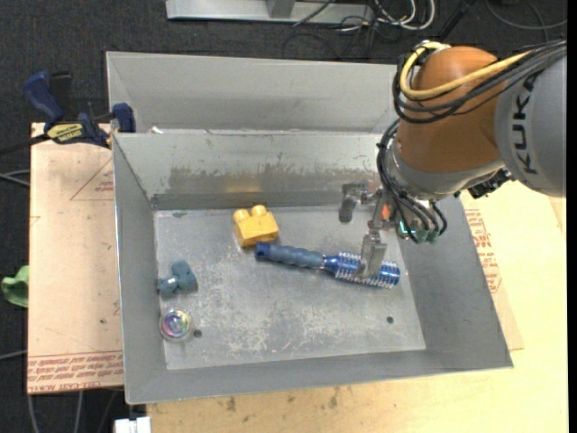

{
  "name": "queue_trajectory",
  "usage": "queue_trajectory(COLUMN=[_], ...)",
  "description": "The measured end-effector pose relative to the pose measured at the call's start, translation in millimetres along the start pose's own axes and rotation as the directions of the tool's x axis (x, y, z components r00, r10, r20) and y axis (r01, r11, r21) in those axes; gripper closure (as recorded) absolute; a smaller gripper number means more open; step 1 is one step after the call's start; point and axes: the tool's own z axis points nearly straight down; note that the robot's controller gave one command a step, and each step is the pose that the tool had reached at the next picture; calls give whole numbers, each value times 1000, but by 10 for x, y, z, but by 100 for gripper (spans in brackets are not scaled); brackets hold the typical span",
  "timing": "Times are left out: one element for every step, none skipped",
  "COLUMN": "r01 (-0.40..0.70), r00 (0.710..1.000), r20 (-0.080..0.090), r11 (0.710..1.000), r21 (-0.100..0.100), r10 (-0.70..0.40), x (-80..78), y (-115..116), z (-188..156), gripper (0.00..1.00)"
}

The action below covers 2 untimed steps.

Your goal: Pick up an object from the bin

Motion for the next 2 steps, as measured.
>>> queue_trajectory(r01=[188,188], r00=[982,982], r20=[2,7], r11=[982,982], r21=[0,0], r10=[-188,-188], x=[-106,-117], y=[-237,-232], z=[1342,1307], gripper=[0,100])
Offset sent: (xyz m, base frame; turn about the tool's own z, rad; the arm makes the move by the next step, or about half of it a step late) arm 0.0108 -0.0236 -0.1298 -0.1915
